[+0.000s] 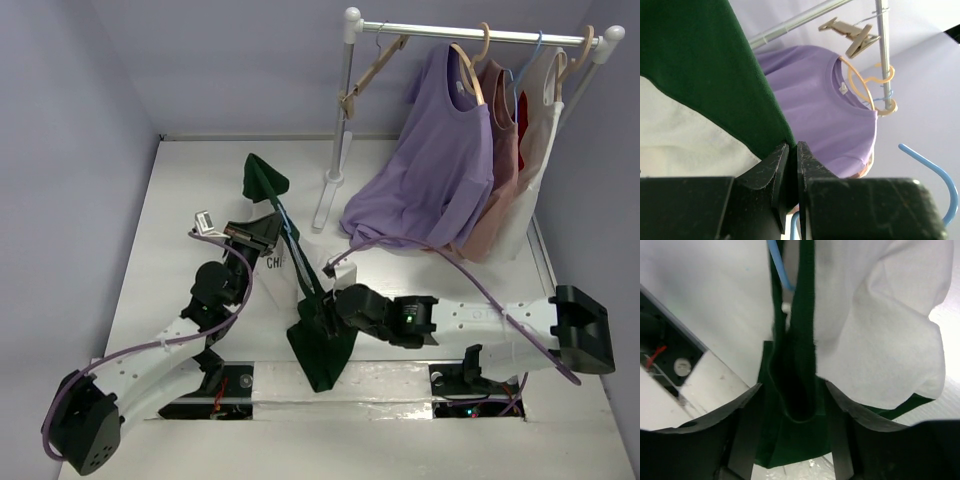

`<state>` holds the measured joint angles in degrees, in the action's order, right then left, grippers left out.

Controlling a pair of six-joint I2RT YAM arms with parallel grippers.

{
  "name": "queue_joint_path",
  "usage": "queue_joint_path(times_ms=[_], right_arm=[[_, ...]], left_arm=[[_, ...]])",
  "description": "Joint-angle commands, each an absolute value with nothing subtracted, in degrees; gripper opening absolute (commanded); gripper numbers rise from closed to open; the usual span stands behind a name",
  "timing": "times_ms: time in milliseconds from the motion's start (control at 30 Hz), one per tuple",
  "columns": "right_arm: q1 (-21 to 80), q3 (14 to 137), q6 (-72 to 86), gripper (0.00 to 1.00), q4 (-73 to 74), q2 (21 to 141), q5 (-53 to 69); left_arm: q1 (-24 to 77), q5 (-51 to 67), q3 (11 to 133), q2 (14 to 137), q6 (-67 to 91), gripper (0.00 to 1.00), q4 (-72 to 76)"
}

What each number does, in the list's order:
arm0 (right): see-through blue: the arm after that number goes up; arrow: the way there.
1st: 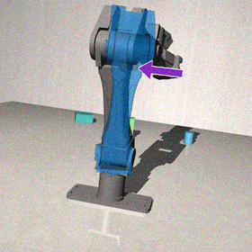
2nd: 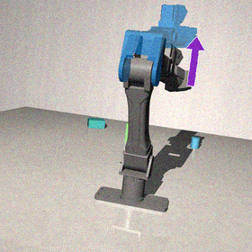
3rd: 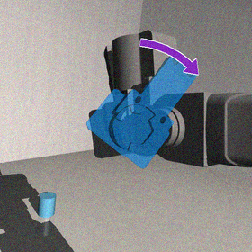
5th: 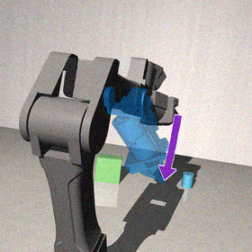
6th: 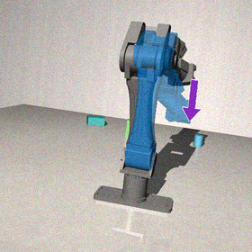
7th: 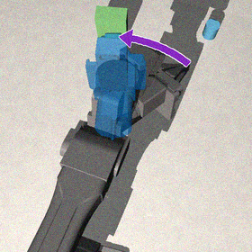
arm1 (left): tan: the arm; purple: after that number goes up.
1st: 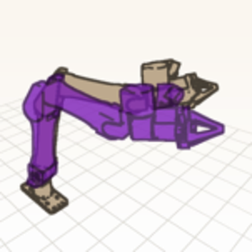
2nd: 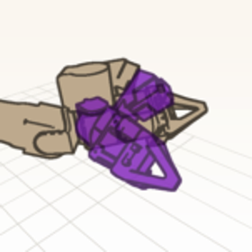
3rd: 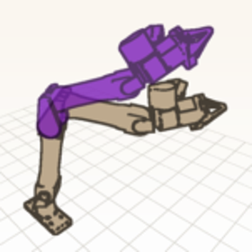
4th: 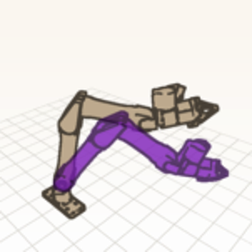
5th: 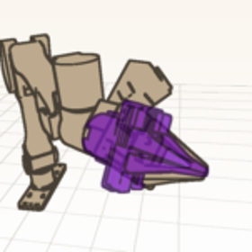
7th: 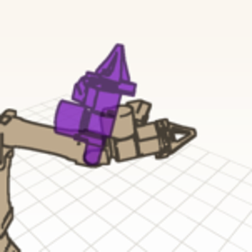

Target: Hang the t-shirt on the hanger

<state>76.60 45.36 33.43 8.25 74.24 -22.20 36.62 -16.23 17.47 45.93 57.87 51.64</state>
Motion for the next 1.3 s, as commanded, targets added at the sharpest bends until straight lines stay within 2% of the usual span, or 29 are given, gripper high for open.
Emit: queue_joint_path(times_ms=[0, 233, 300, 367, 500, 667, 733, 867, 933, 967, 1000, 1033, 1067, 1167, 1267], right_arm=[[77.17, 51.41, 31.3, 0.58, 9.23, 69.62, -21.89], [77.17, 58.17, 23.56, 0.59, 9.58, 66.79, -24.26], [76.12, 59.41, 21.72, 0.61, 5.73, 67.67, -27.42], [72.88, 60.2, 20.31, 0.64, 1.09, 68.29, -24.89], [69.18, 63.44, 18.11, 0.67, -4.04, 71.09, -23.47], [66.54, 67.76, 16.79, 0.66, -8.51, 77.6, -24.08], [65.83, 68.46, 16.87, 0.63, -9.75, 79.18, -23.91], [65.3, 70.13, 16.61, 0.42, -11.34, 83.57, -24.87], [65.3, 70.84, 16.61, 0.29, -10.72, 84.81, -25.92], [65.3, 70.49, 16.7, 0.16, -10.72, 85.08, -27.15], [65.3, 69.97, 16.79, 0.0, -11.16, 84.82, -27.59], [65.3, 68.48, 16.79, 0.0, -11.6, 84.21, -28.03], [64.69, 67.94, 16.35, 0.0, -11.51, 83.68, -28.56], [63.02, 66.45, 16.26, 0.0, -8.89, 81.04, -25.68], [60.56, 64.7, 16.87, 0.0, -6.26, 77.97, -20.51]], left_arm=[[36.65, -14.32, 17.4, 43.25, 60.12, 0.0, 45.55], [36.65, -14.94, 17.05, 44.47, 59.41, 0.0, 44.38], [36.65, -14.33, 16.88, 45.52, 59.5, 0.0, 45.26], [36.65, -13.72, 16.61, 45.97, 59.68, 0.0, 45.7], [36.65, -13.19, 16.35, 45.79, 59.68, 0.0, 45.79], [36.65, -12.48, 16.0, 45.35, 59.77, 0.0, 45.26], [36.65, -12.04, 16.0, 44.91, 59.85, 0.0, 44.56], [36.65, -11.51, 16.08, 44.21, 59.94, 0.0, 43.6], [36.65, -11.78, 16.43, 42.9, 59.85, 0.0, 42.37], [36.65, -11.78, 16.7, 42.72, 59.51, 0.0, 41.93], [36.65, -11.78, 17.13, 42.28, 58.98, 0.04, 40.36], [36.65, -12.13, 17.75, 42.1, 57.32, 0.14, 39.04], [36.65, -12.65, 19.06, 41.93, 56.35, 0.37, 37.72], [36.65, -16.95, 22.31, 40.87, 51.87, 0.65, 30.95], [34.99, -20.56, 25.91, 41.83, 47.57, 0.73, 25.24]])
